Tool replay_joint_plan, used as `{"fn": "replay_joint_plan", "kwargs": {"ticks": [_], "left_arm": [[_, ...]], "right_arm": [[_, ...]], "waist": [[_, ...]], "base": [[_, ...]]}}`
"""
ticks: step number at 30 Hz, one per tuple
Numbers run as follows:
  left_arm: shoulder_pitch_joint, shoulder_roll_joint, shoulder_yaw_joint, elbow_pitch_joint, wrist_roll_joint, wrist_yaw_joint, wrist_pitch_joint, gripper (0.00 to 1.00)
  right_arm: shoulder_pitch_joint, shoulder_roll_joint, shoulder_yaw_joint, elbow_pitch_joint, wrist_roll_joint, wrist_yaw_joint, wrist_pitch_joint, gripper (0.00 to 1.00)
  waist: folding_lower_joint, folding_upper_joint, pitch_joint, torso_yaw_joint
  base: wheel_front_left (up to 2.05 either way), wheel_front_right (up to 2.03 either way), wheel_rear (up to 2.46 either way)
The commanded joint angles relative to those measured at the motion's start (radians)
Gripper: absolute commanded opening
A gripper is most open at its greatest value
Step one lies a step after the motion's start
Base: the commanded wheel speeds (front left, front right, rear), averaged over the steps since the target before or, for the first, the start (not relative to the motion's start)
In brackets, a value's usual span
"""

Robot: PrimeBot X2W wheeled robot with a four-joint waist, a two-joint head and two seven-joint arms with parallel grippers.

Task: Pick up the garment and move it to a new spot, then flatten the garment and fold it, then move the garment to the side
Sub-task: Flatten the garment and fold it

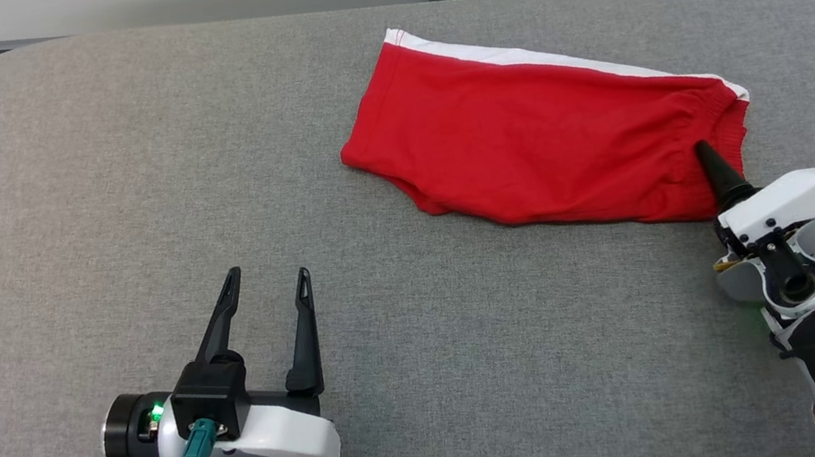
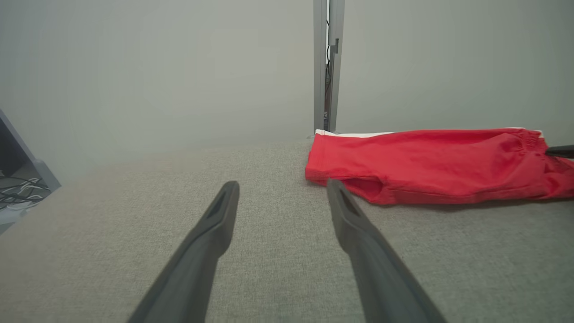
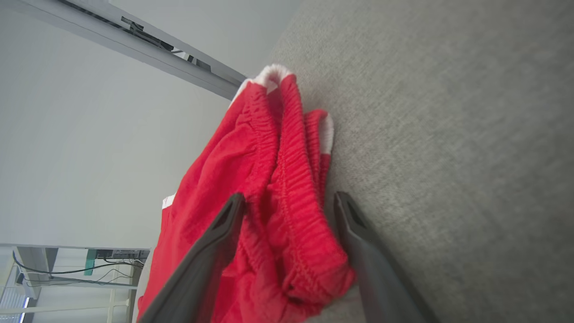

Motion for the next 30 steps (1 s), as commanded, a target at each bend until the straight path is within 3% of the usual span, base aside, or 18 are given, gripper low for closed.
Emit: {"fn": "replay_joint_plan", "kwargs": {"ticks": [1, 15, 16, 17, 18, 30], "left_arm": [[-0.019, 0.003, -0.002, -0.002, -0.004, 0.004, -0.004, 1.0], [-0.04, 0.003, -0.034, 0.0, -0.012, 0.013, -0.004, 1.0], [-0.04, 0.003, -0.035, 0.001, -0.013, 0.014, -0.004, 1.0], [-0.04, 0.004, -0.036, 0.003, -0.015, 0.014, -0.004, 1.0], [-0.039, 0.003, -0.036, 0.004, -0.016, 0.015, -0.004, 1.0], [-0.016, 0.003, -0.017, 0.008, -0.016, 0.006, -0.004, 1.0]], "right_arm": [[0.01, 0.032, 0.008, 0.028, 0.036, 0.006, 0.008, 1.0], [-0.056, 0.044, 0.13, 0.096, 0.161, 0.007, -0.016, 1.0], [-0.057, 0.044, 0.135, 0.1, 0.156, 0.007, -0.023, 0.48], [-0.06, 0.043, 0.142, 0.107, 0.145, 0.007, -0.035, 0.12], [-0.063, 0.042, 0.15, 0.114, 0.139, 0.007, -0.047, 0.0], [-0.035, -0.032, 0.183, 0.132, 0.127, 0.003, -0.103, 0.0]], "waist": [[0.0, 0.0, 0.007, 0.008], [0.0, 0.0, 0.031, 0.044], [0.0, 0.0, 0.03, 0.045], [0.0, 0.0, 0.029, 0.046], [0.0, 0.0, 0.027, 0.047], [0.0, 0.0, -0.018, 0.012]], "base": [[0.0, 0.0, 0.0], [0.0, 0.0, 0.0], [0.0, 0.0, 0.0], [0.0, 0.0, 0.0], [0.0, 0.0, 0.0], [0.0, 0.0, 0.0]]}}
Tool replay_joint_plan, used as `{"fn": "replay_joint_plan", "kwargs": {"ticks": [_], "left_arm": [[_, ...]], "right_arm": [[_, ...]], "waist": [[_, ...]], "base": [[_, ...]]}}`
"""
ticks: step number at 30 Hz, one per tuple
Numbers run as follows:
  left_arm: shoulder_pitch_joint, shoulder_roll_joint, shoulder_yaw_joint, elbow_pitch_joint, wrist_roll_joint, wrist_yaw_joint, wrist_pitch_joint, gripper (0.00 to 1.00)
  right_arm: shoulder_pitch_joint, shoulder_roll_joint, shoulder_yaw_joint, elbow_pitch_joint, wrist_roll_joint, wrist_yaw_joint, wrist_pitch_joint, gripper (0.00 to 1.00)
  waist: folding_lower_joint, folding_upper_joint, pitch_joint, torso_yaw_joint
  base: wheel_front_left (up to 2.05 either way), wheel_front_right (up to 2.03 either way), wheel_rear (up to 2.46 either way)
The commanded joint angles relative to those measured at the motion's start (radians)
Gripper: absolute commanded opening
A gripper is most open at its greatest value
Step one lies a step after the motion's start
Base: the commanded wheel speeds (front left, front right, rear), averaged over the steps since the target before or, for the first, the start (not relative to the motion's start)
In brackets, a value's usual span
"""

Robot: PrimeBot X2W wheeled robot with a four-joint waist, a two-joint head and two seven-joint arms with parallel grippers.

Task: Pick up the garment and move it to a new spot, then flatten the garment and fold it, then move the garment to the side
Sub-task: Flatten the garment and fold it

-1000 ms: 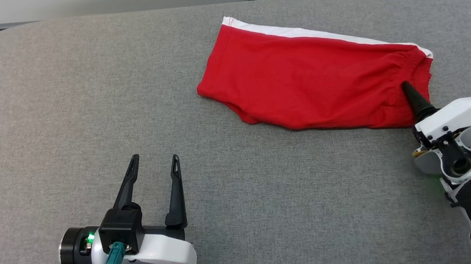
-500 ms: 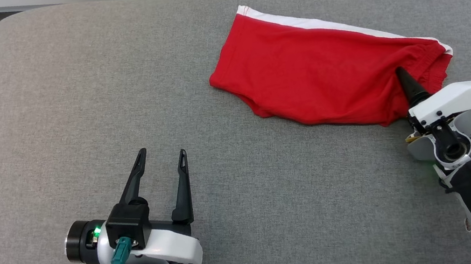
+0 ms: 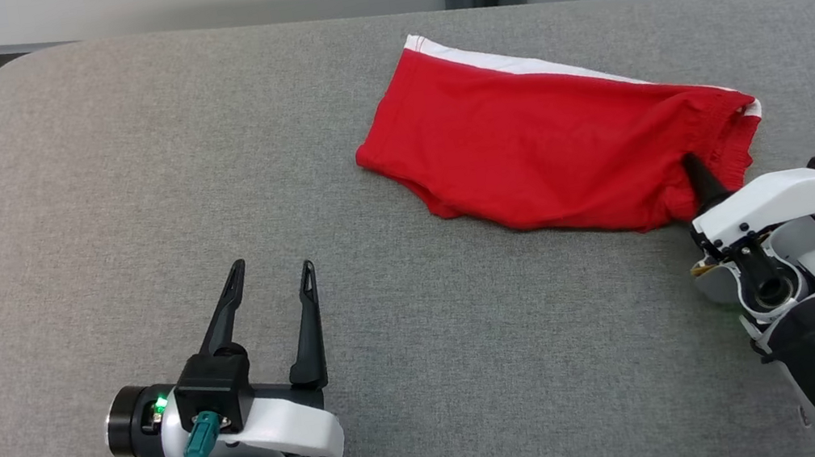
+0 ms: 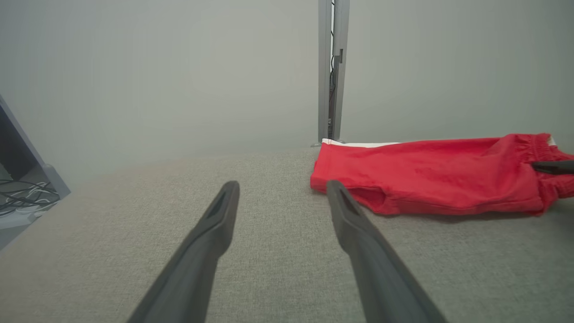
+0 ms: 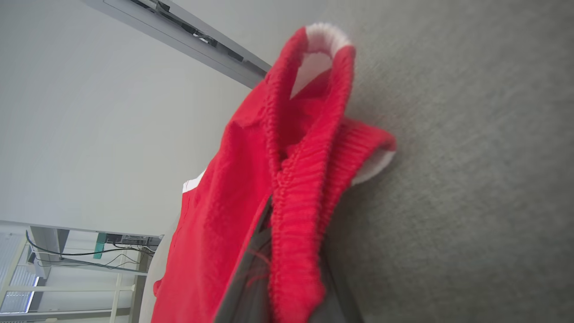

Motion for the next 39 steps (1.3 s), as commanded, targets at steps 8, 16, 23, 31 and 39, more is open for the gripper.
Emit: {"fn": "replay_joint_plan", "kwargs": {"ticks": [8, 16, 23, 31, 39], "left_arm": [[0.002, 0.003, -0.013, 0.009, -0.019, 0.005, -0.004, 1.0], [0.027, 0.003, 0.002, 0.018, -0.02, 0.009, -0.004, 1.0], [0.041, 0.003, -0.003, 0.004, -0.016, 0.007, -0.004, 1.0], [0.045, 0.003, -0.004, 0.011, -0.015, 0.0, -0.004, 1.0], [0.027, 0.003, -0.026, 0.012, -0.029, 0.011, -0.004, 1.0]], "right_arm": [[0.026, -0.05, 0.076, 0.03, -0.056, 0.0, 0.02, 0.0], [0.083, -0.056, 0.124, -0.01, -0.058, 0.0, 0.041, 0.0], [0.082, -0.134, 0.175, 0.034, -0.102, 0.0, 0.056, 0.0], [0.02, -0.247, 0.261, 0.1, -0.211, 0.0, 0.04, 0.0], [-0.076, -0.318, 0.364, 0.145, -0.352, 0.0, 0.029, 0.0]], "waist": [[0.0, 0.0, -0.028, 0.009], [0.0, 0.0, -0.077, 0.003], [0.0, 0.0, -0.109, 0.009], [0.0, 0.0, -0.101, 0.038], [0.0, 0.0, -0.081, 0.076]], "base": [[0.0, 0.0, 0.0], [0.0, 0.0, 0.0], [0.0, 0.0, 0.0], [0.0, 0.0, 0.0], [0.0, 0.0, 0.0]]}}
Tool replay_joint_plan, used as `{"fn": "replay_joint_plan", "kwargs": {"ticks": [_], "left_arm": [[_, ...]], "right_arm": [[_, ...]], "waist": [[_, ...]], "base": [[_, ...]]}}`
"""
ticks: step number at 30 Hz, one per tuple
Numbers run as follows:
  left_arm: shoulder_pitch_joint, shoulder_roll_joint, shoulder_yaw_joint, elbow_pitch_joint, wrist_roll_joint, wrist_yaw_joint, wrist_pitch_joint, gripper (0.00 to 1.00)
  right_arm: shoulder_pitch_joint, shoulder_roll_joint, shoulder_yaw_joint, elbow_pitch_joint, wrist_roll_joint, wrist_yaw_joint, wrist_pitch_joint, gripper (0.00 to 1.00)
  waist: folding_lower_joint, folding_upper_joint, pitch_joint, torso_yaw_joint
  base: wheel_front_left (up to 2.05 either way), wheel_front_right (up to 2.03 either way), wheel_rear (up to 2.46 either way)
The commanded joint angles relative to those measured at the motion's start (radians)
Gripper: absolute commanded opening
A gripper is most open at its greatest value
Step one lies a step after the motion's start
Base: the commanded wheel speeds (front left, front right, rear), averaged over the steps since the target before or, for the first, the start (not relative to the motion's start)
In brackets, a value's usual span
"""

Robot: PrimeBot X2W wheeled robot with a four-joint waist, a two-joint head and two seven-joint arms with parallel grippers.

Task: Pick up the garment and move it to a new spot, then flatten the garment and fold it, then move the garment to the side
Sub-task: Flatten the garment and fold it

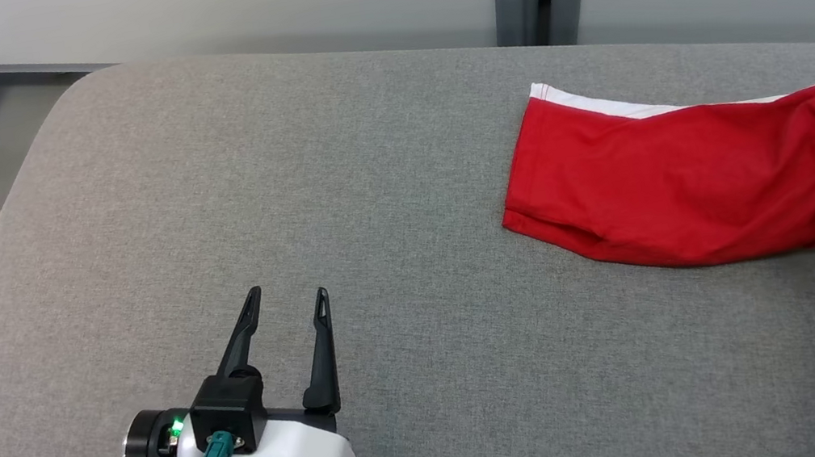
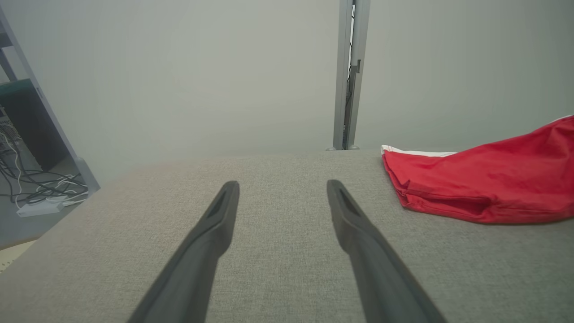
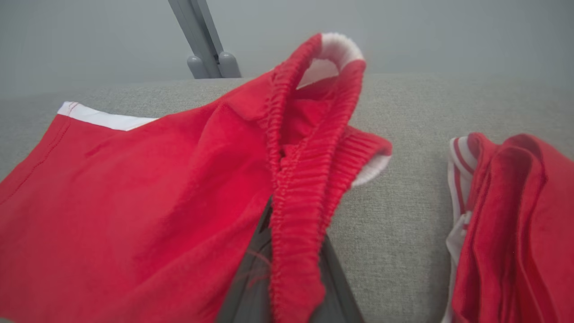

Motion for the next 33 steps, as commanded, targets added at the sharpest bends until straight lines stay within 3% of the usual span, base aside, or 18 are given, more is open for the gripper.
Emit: {"fn": "replay_joint_plan", "kwargs": {"ticks": [1, 10, 20, 33], "left_arm": [[-0.013, 0.004, -0.002, 0.001, -0.007, 0.006, -0.004, 1.0], [-0.001, 0.004, -0.011, 0.008, -0.017, 0.014, -0.004, 1.0], [-0.012, 0.004, -0.032, 0.01, -0.033, 0.021, -0.004, 1.0], [-0.041, 0.004, -0.075, 0.0, -0.06, 0.034, -0.004, 1.0]], "right_arm": [[-0.024, -0.009, 0.016, 0.006, -0.025, 0.0, -0.008, 0.0], [-0.083, 0.039, 0.057, 0.006, -0.073, 0.0, -0.013, 0.0], [-0.12, 0.094, 0.07, -0.079, -0.021, 0.0, 0.027, 0.0], [-0.187, 0.129, 0.117, -0.091, 0.001, 0.0, 0.073, 0.0]], "waist": [[0.0, 0.0, 0.003, 0.011], [0.0, 0.0, -0.005, 0.024], [0.0, 0.0, 0.018, 0.045], [0.0, 0.0, 0.089, 0.13]], "base": [[0.0, 0.0, 0.0], [0.0, 0.0, 0.0], [0.0, 0.0, 0.0], [0.0, 0.0, 0.0]]}}
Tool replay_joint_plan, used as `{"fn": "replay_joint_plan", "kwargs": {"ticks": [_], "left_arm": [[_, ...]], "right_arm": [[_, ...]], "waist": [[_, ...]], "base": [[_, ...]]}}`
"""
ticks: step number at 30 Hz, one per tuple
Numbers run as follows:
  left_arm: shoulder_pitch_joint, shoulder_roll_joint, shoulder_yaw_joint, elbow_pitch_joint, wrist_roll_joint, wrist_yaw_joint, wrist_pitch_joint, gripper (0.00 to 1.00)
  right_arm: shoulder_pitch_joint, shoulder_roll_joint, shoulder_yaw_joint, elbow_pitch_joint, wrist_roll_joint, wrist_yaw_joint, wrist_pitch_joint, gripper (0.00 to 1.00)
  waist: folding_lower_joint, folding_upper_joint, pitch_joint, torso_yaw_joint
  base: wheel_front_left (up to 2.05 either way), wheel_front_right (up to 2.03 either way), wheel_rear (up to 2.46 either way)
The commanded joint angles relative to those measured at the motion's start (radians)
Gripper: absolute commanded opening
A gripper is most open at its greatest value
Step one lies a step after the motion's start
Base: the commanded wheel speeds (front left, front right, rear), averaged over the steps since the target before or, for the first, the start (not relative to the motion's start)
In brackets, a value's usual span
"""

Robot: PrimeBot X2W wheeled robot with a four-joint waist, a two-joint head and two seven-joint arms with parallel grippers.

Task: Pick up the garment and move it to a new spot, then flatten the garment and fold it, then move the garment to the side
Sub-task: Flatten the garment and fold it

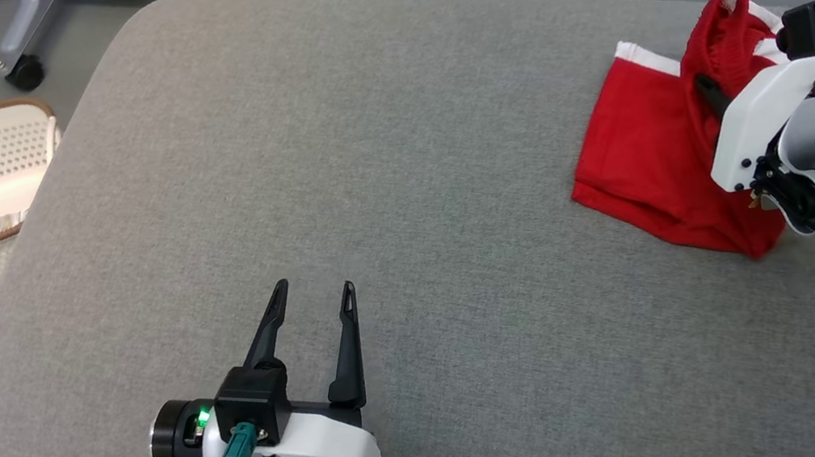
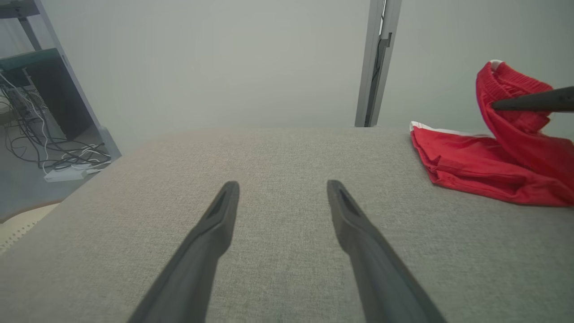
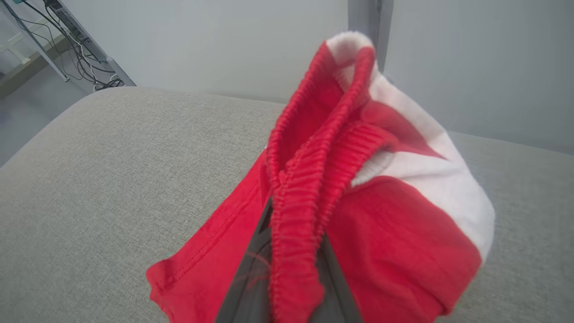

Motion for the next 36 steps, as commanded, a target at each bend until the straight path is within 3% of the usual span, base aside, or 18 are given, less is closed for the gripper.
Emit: {"fn": "replay_joint_plan", "kwargs": {"ticks": [1, 12, 13, 14, 15, 24, 36], "left_arm": [[-0.021, 0.003, -0.003, -0.005, -0.004, 0.006, -0.004, 1.0], [-0.032, 0.003, -0.039, -0.009, -0.028, 0.025, -0.004, 1.0], [-0.032, 0.003, -0.042, -0.009, -0.028, 0.025, -0.004, 1.0], [-0.033, 0.003, -0.044, -0.01, -0.028, 0.027, -0.004, 1.0], [-0.033, 0.003, -0.046, -0.01, -0.029, 0.028, -0.004, 1.0], [-0.03, 0.003, -0.047, 0.01, -0.018, 0.025, -0.004, 1.0], [-0.004, 0.003, 0.001, 0.029, 0.027, 0.001, -0.004, 1.0]], "right_arm": [[-0.012, 0.002, 0.006, 0.003, 0.003, 0.0, 0.004, 0.0], [-0.023, 0.034, 0.032, 0.035, 0.026, 0.0, 0.017, 0.0], [-0.024, 0.032, 0.035, 0.041, 0.025, 0.0, 0.012, 0.27], [-0.025, 0.032, 0.04, 0.048, 0.02, 0.0, 0.007, 0.89], [-0.024, 0.035, 0.044, 0.053, 0.018, 0.0, 0.01, 1.0], [-0.034, 0.083, 0.049, 0.062, 0.033, 0.0, -0.033, 1.0], [-0.002, 0.147, 0.087, -0.089, 0.102, 0.0, -0.038, 1.0]], "waist": [[0.0, 0.0, 0.018, 0.021], [0.0, 0.0, 0.05, 0.074], [0.0, 0.0, 0.051, 0.076], [0.0, 0.0, 0.051, 0.077], [0.0, 0.0, 0.052, 0.078], [0.0, 0.0, 0.028, 0.058], [0.0, 0.0, -0.048, -0.023]], "base": [[0.0, 0.0, 0.0], [0.0, 0.0, 0.0], [0.0, 0.0, 0.0], [0.0, 0.0, 0.0], [0.0, 0.0, 0.0], [0.0, 0.0, 0.0], [0.0, 0.0, 0.0]]}}
